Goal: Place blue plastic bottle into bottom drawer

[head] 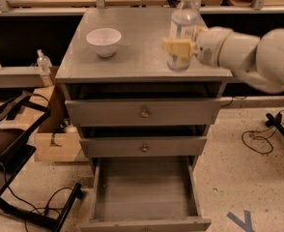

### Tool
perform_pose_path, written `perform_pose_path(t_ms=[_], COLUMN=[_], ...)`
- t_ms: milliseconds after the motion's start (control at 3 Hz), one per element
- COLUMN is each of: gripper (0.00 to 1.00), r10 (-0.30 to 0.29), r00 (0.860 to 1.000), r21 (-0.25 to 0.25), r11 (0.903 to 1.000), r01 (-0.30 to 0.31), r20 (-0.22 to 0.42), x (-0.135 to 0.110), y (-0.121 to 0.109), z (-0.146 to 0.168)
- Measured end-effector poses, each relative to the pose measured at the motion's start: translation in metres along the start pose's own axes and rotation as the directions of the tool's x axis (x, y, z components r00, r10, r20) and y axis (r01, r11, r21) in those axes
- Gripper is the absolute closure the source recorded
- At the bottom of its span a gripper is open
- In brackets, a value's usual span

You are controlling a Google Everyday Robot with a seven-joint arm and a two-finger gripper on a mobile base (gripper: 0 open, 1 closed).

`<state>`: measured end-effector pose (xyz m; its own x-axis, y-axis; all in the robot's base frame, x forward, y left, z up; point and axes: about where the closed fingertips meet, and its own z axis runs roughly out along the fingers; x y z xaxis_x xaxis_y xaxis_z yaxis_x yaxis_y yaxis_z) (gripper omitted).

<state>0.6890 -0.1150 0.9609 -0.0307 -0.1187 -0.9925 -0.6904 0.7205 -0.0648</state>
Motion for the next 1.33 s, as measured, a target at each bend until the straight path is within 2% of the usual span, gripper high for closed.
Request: perform_pose_path(t_ms=[333, 667, 1000, 1333], gripper=[1.0, 1.0, 1.0, 1.0], r10=[0.031, 0.011, 0.017, 0.019], r00=[0.999, 0.999, 0.998, 0.998], r21=[-0.08, -0.165, -0.21, -0.214], r11=[0.9964, 0.9862, 0.9777, 0.9768], r01=[-0.029, -0.002, -0.004, -0.006], r20=[0.015, 0.051, 0.058, 0.059], x=[0.066, 0.119, 0.166, 0.171], y=[0.043, 0.08, 0.098, 0.099], z=[-0.025, -0.053, -0.063, -0.063])
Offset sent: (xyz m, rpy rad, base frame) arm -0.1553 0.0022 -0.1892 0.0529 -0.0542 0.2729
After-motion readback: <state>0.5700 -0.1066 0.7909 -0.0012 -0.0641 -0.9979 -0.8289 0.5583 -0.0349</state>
